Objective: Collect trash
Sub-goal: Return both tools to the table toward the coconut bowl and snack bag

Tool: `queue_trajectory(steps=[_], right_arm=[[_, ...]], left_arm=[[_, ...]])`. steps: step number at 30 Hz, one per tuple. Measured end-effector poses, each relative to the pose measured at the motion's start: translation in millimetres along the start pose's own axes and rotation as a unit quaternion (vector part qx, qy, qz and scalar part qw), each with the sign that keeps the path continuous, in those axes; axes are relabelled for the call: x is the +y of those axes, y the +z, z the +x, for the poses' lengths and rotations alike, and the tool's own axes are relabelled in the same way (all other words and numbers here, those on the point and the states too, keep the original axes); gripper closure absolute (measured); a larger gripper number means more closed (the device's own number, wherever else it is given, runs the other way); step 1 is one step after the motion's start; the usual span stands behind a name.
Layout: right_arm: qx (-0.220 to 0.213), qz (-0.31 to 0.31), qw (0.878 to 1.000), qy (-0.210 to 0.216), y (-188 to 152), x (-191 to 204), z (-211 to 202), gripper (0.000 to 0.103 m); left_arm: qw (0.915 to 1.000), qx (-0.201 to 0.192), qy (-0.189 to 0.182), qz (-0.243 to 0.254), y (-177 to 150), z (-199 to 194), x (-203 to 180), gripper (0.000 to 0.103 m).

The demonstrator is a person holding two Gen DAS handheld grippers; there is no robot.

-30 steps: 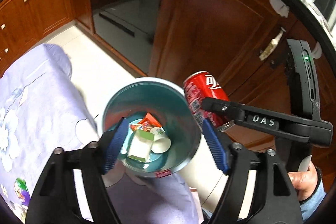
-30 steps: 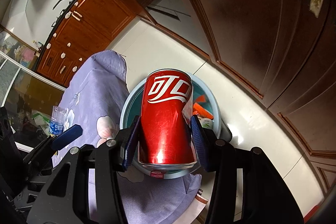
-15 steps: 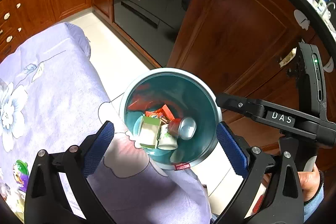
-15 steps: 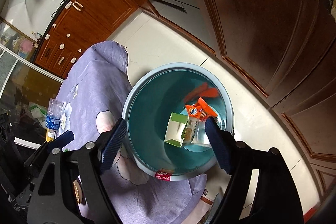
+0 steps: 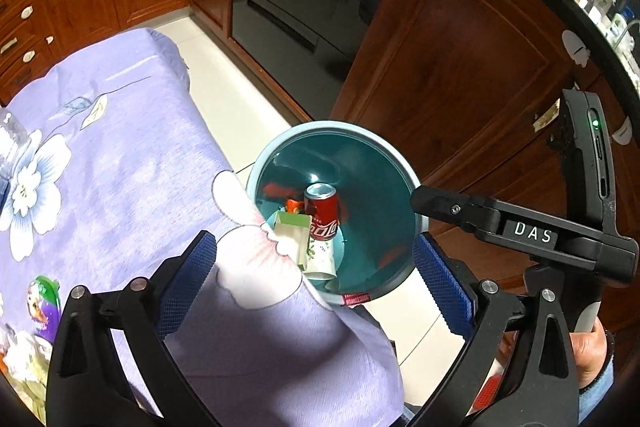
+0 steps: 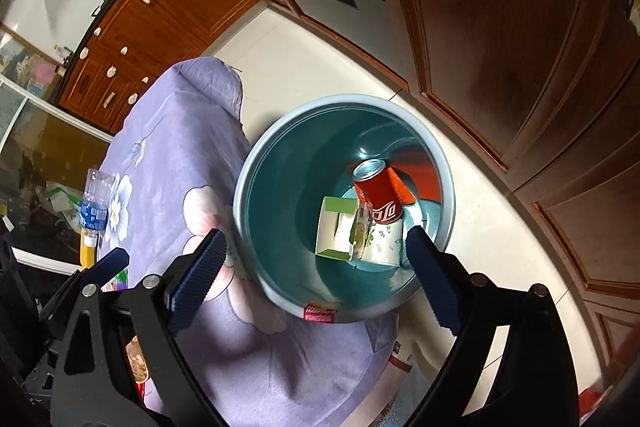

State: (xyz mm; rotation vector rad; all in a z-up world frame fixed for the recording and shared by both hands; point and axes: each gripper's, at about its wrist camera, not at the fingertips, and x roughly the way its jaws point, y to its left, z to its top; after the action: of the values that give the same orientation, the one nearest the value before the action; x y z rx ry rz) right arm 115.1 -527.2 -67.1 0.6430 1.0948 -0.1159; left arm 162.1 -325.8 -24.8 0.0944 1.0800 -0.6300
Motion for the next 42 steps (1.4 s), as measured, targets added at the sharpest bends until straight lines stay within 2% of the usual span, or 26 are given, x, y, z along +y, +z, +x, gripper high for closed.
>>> queue_trajectory(steps=[11, 19, 28, 36, 42], right_arm=[[0.006, -0.020, 1.000, 0.015, -28.2, 38.2, -14.4, 0.014], [0.020, -0.059, 0.997, 0.035, -69.7, 92.2, -17.3, 0.014], [0.054, -0.100, 0.993, 0.044, -126.9, 155.8, -3.1, 0.014], [0.093, -0.123, 0.987, 0.034, -166.3, 189.7, 16.0, 0.014], [0.106, -0.145, 0.983, 0.027, -182.4, 208.3, 22.1, 0.014]], left_arm=[[0.9995, -0.022, 0.017, -0.012, -30.9, -48.4, 27.1, 0.004], [0.9980, -0.038, 0.046, -0.019, -76.5, -99.4, 74.5, 0.004], [0.9947, -0.051, 0.064, -0.062, -131.7, -142.2, 139.6, 0.004], [0.9942, -0.043, 0.073, -0.067, -180.2, -158.7, 179.7, 0.004], [0.9919, -0.015, 0.092, -0.086, -222.1, -157.1, 213.2, 0.004]])
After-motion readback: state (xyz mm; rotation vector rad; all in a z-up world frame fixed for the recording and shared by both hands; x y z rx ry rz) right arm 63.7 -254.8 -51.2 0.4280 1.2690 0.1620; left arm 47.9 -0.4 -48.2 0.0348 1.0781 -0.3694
